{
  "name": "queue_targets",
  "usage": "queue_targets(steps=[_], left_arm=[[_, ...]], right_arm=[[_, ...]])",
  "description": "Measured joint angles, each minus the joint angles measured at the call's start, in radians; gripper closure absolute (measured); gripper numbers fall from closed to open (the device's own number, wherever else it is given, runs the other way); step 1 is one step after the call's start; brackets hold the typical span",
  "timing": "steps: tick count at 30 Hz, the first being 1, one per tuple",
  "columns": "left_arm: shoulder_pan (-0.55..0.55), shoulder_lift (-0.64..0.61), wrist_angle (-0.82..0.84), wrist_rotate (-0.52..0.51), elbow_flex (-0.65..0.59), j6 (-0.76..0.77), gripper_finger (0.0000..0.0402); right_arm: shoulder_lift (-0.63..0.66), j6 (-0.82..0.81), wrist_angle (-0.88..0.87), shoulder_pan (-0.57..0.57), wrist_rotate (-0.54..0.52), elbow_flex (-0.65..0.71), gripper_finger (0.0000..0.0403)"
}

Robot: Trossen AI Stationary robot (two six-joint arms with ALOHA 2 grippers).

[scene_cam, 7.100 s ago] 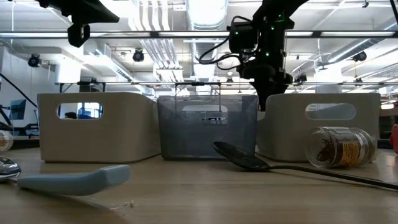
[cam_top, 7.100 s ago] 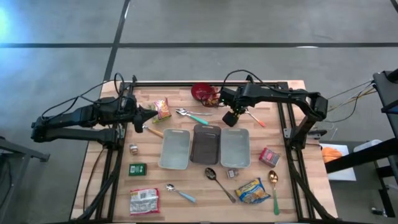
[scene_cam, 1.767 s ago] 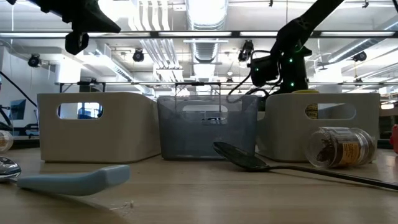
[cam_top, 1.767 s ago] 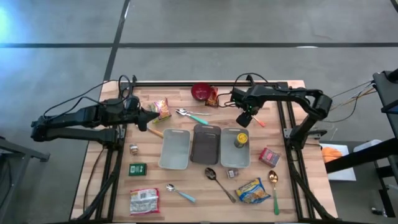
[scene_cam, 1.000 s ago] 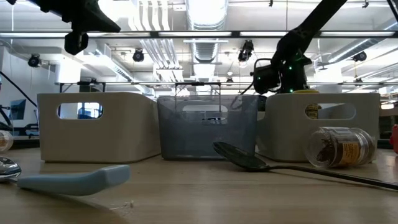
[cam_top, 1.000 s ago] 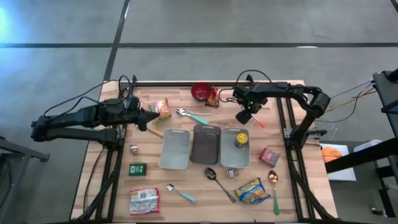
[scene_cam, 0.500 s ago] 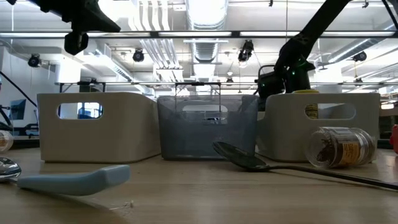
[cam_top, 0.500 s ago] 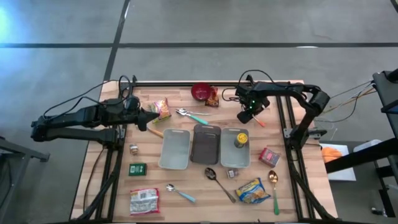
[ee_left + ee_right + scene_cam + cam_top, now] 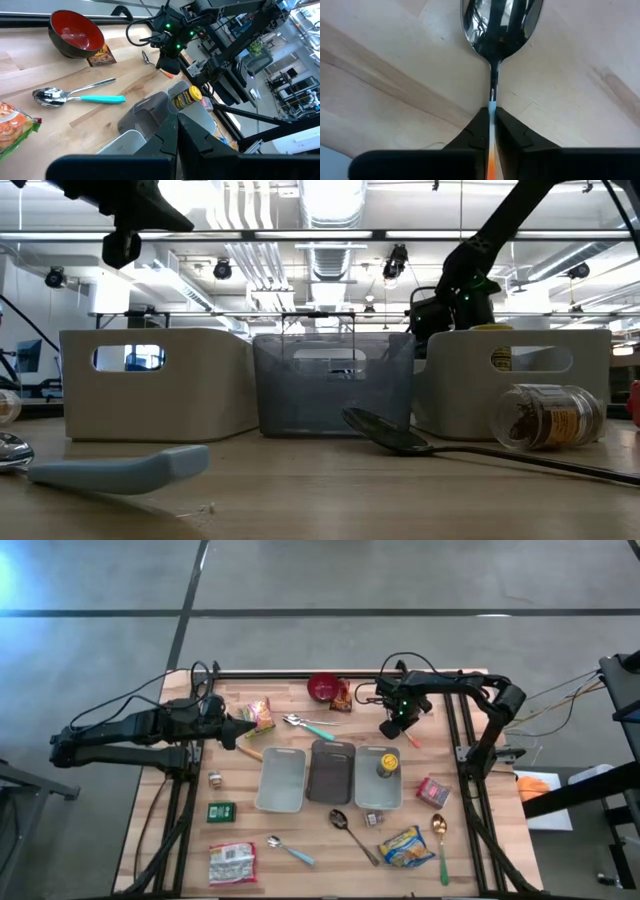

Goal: Pick & Place Food Item
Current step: Put the orange spoon into the left gray bin

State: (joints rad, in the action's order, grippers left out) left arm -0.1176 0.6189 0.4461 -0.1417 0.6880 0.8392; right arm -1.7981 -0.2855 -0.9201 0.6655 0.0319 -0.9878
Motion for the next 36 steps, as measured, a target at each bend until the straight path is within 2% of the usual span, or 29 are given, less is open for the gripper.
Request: queue_targets(steps=[9, 14, 23, 30, 36], left_arm=[[0.000, 0.000, 0.000, 0.015, 0.000, 0.011, 0.0394], [0.000, 0.000, 0.000, 0.015, 0.000, 0.133, 0.0394], [-0.001, 0.032, -0.004, -0.011, 0.000, 0.303, 0.0394], [-0.001, 0.125, -0.134, -0.016, 0.000, 0.335, 0.0394], [-0.002, 0.201, -0.259, -0.051, 0.000, 0.301, 0.0394]], right_arm=[[0.066, 0.013, -0.009, 0.000, -0.008, 0.008, 0.0394], [0.176, 0.016, -0.020, -0.002, 0.003, 0.009, 0.0394], [0.446, -0.057, -0.016, -0.038, 0.105, 0.004, 0.0395], [0.646, -0.229, 0.133, -0.152, 0.157, 0.000, 0.0395], [0.703, -0.348, 0.333, -0.298, 0.154, 0.000, 0.0395]])
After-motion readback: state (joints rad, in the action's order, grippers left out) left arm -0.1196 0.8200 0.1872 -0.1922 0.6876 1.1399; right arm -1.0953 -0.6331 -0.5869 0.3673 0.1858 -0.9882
